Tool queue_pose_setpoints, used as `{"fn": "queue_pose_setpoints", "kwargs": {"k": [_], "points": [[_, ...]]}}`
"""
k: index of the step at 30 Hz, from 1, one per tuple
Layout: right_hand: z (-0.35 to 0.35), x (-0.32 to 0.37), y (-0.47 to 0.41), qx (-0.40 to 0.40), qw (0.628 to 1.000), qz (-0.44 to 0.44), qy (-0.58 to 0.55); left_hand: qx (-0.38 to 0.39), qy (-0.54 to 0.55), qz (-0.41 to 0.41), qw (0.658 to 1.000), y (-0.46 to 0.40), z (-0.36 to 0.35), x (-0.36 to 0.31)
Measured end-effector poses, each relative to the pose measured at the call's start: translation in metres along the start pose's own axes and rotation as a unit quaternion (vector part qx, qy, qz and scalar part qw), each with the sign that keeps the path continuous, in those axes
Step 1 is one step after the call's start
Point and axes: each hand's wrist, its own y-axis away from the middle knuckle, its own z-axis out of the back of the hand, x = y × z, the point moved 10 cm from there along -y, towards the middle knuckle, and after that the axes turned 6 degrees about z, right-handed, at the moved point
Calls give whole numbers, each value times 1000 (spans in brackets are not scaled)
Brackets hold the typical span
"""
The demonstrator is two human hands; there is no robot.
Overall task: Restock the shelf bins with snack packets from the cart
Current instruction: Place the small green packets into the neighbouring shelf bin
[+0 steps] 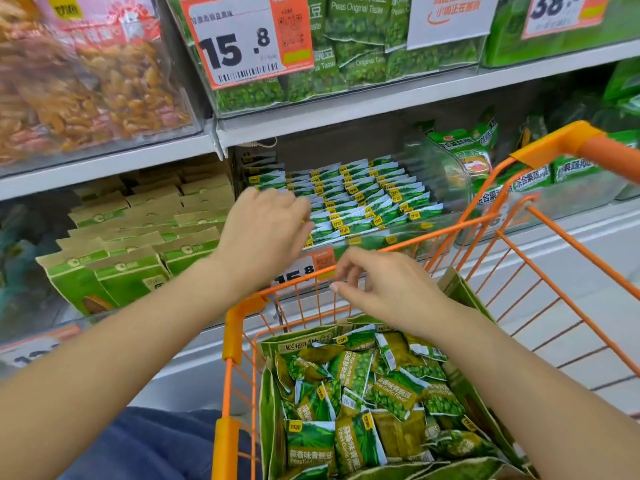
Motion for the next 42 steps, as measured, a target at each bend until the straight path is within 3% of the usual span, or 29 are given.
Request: {"fn": "queue_pose_setpoints", "kwargs": {"k": [1, 3, 5, 7, 9, 14, 16, 20, 23, 25, 26, 29, 31, 33, 34, 35, 39, 40, 42], "points": [[-13, 0, 1, 52, 999, -4, 11, 17, 62, 7, 998, 16, 5, -13], [-56, -9, 12, 217, 973, -31, 67, 151, 122, 38, 980, 53, -11, -37], [-99, -24, 39, 384, 914, -62, 119, 286, 114, 40, 951, 93, -44, -54], [-128, -38, 68, 495, 850, -82, 158, 361, 134, 45, 922, 115, -67, -58], [-145, -46, 86, 546, 810, -89, 193, 406, 146, 52, 901, 123, -81, -58], [-161, -46, 93, 574, 751, -41, 323, 423, 151, 74, 890, 127, -93, -51], [-162, -48, 92, 565, 757, -32, 327, 422, 163, 82, 888, 127, -93, -49], [-132, -53, 67, 470, 853, -96, 207, 405, 206, 107, 884, 123, -88, -48], [-91, -64, 42, 359, 916, -160, 78, 394, 291, 158, 858, 120, -86, -42], [-63, -61, 31, 275, 942, -183, -57, 380, 389, 231, 807, 118, -86, -35], [-47, -55, 24, 222, 949, -184, -130, 367, 448, 289, 762, 118, -86, -31], [-8, -31, 10, 89, 942, -133, -296, 408, 571, 452, 551, 132, -95, -33], [0, -13, 4, 73, 929, -90, -353, 467, 632, 444, 430, 135, -86, -51], [1, 2, 2, 82, 920, -53, -380, 460, 692, 409, 377, 129, -74, -59], [0, 3, 2, 83, 920, -45, -380, 439, 708, 397, 385, 124, -70, -57], [0, 0, 2, 74, 921, -49, -380, 410, 709, 396, 416, 119, -68, -51], [-2, -22, 3, 10, 908, -120, -401, 233, 604, 396, 651, 97, -57, -3], [-6, -22, 4, 15, 909, -129, -396, 192, 579, 383, 694, 92, -52, 5], [-13, -17, 5, 27, 911, -134, -390, 144, 553, 370, 733, 85, -40, 11]]}}
